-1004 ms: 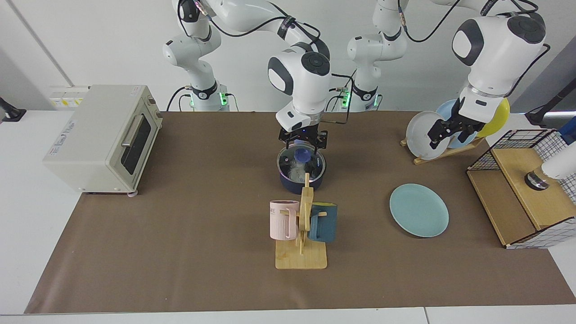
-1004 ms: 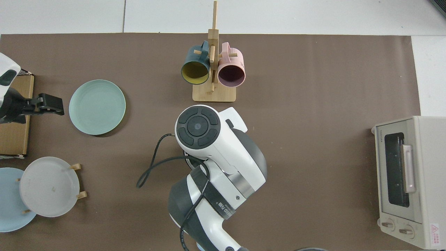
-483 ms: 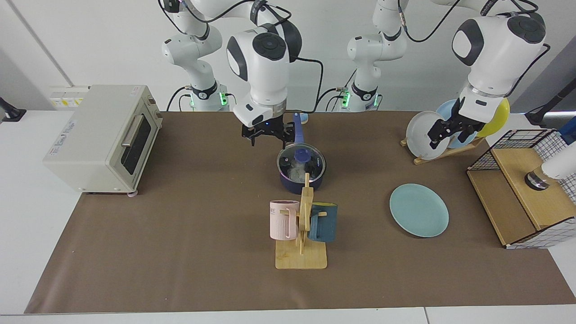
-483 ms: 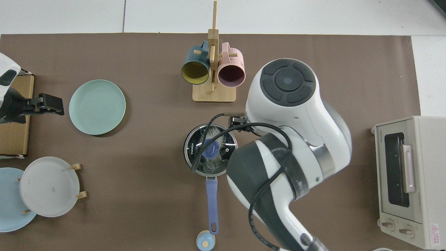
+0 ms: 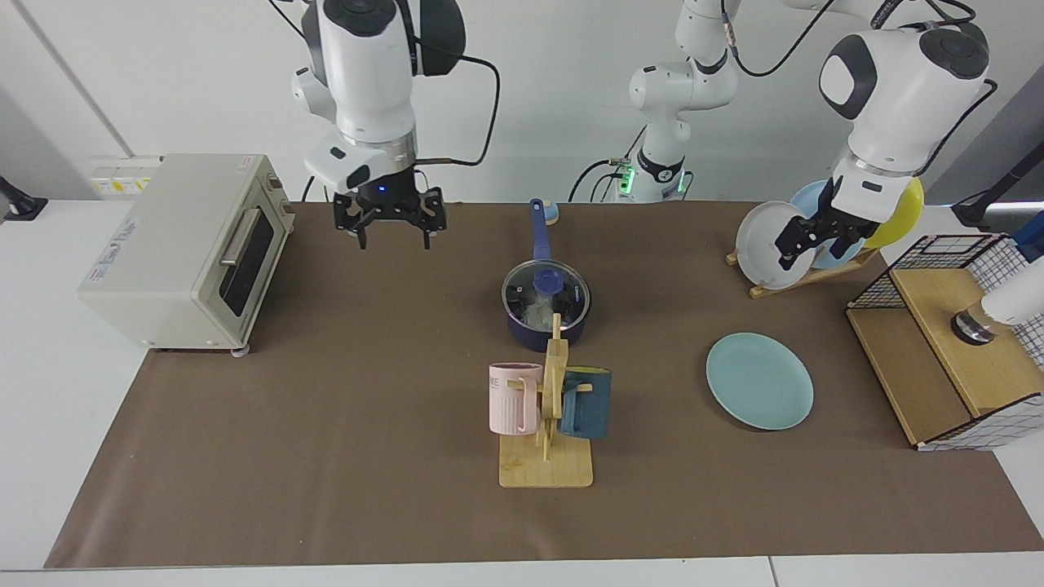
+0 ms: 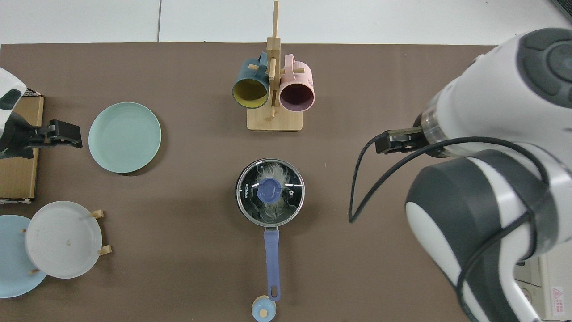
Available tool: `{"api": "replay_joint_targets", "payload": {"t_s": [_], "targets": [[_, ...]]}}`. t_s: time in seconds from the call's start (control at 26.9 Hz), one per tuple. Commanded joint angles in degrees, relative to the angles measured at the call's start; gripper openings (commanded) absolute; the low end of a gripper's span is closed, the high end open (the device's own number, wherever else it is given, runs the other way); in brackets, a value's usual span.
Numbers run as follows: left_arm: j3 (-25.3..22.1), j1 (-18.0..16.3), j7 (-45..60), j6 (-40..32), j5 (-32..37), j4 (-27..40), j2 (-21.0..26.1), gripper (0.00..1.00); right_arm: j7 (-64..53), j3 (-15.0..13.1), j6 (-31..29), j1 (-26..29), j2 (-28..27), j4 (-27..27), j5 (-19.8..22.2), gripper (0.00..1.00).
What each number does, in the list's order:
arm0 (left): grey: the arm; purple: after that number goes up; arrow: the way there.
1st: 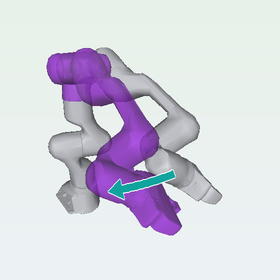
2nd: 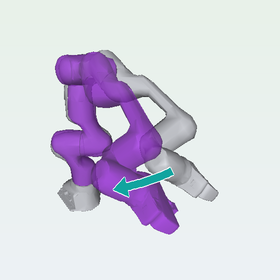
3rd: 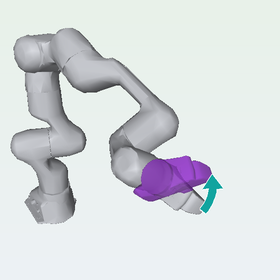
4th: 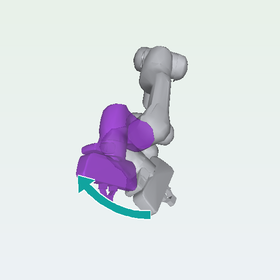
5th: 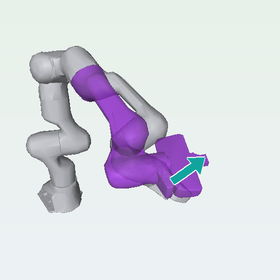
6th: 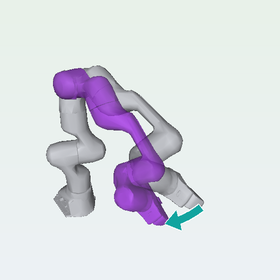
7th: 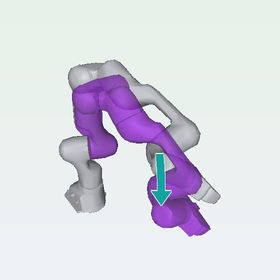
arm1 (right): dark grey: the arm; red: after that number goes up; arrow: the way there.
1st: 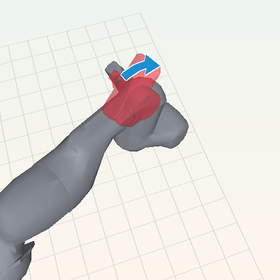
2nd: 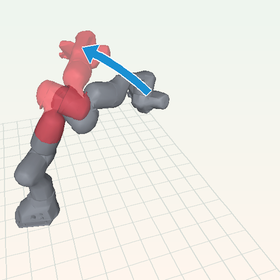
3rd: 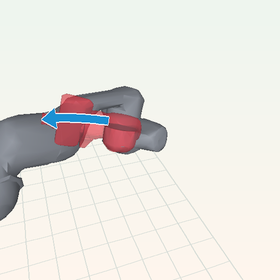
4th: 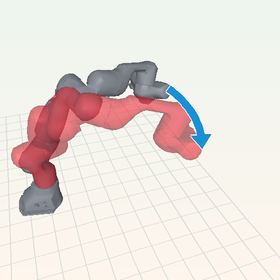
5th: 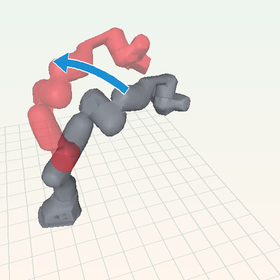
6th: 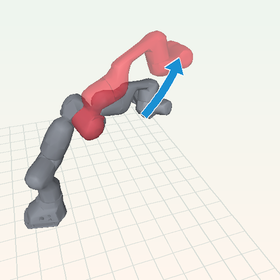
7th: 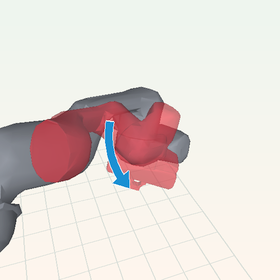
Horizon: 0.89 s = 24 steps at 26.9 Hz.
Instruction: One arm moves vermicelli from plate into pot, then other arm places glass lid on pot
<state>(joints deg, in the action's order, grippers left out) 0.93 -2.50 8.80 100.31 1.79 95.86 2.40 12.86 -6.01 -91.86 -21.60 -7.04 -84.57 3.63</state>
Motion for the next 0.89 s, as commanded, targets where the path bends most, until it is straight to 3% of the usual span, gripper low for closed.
{"api": "replay_joint_targets", "payload": {"t_s": [0.0, 0.22, 0.41, 0.48, 0.67, 0.86], "targets": [[-0.58, 0.56, -0.54, -0.29, -0.65, -0.06, -0.55, 1.00, -8.54, 0.91, 1.43, 5.42, 3.78, -2.96, -0.21, 1.00], [-0.58, 0.56, -0.54, -0.29, -0.65, 0.02, -0.55, 1.00, -15.31, 0.99, 1.43, 11.40, 10.89, -10.95, -0.21, 1.00], [-0.58, 0.56, -0.54, -0.29, -0.65, -0.06, -0.55, 1.00, -15.15, 1.87, 1.43, 14.65, 14.15, -13.51, -0.29, 1.00], [-0.58, 0.56, -0.54, -0.29, -0.65, 0.02, -0.55, 1.00, -14.88, 3.18, 1.25, 16.41, 14.51, -13.78, -0.29, 1.00], [-0.58, 0.56, -0.54, -0.29, -0.65, 0.02, -0.55, 1.00, -14.09, 10.04, 0.20, 23.88, 14.42, -13.51, -0.21, 1.00], [-0.58, 0.56, -0.54, -0.29, -0.65, -0.06, -0.55, 1.00, -13.47, 10.22, -2.26, 24.15, 13.54, -11.76, -0.30, 1.00]]}}
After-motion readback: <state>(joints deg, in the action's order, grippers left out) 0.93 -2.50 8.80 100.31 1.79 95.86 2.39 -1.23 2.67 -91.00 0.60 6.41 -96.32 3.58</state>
